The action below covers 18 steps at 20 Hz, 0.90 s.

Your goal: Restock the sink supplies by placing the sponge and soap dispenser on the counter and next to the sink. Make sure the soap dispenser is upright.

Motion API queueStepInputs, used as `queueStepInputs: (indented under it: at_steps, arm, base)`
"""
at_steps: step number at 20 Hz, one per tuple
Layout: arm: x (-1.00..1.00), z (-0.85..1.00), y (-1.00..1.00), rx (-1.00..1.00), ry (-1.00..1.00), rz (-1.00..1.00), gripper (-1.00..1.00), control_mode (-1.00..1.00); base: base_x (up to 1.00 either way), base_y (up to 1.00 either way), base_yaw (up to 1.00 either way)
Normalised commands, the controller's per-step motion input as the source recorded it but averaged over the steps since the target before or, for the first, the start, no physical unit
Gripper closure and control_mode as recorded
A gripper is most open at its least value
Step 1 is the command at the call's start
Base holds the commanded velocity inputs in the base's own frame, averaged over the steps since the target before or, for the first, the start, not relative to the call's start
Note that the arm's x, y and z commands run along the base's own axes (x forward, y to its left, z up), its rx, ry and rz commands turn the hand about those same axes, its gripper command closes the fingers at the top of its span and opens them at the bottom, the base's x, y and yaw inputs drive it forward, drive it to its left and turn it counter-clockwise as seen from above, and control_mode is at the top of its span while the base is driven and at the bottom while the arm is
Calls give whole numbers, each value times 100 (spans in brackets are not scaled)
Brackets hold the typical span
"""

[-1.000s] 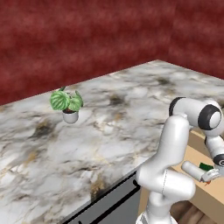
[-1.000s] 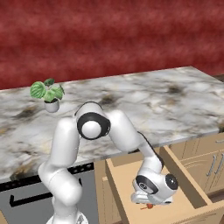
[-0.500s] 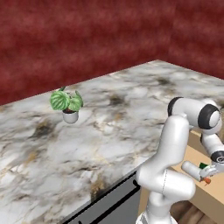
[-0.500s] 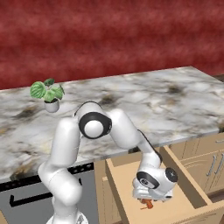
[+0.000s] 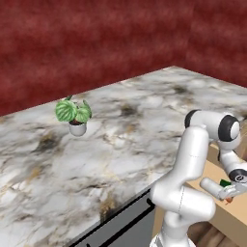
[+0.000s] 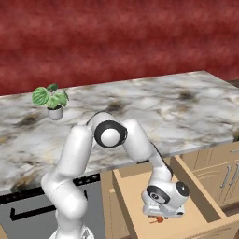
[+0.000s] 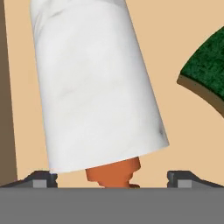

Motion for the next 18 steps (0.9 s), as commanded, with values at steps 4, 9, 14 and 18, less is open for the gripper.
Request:
queueStepInputs:
  at_steps: [4,9,14,18]
  arm:
    - [2,-28,-1,0,2,0,-100,-100]
    - [0,-13,-1,0,0,1,-100,-100]
    - [0,-10,3,0,0,1,100,-100]
    - [0,0,2,0,0,0,100,-100]
  base:
    - [0,0,0]
    - [0,0,0]
    - [0,0,0]
    - [0,0,0]
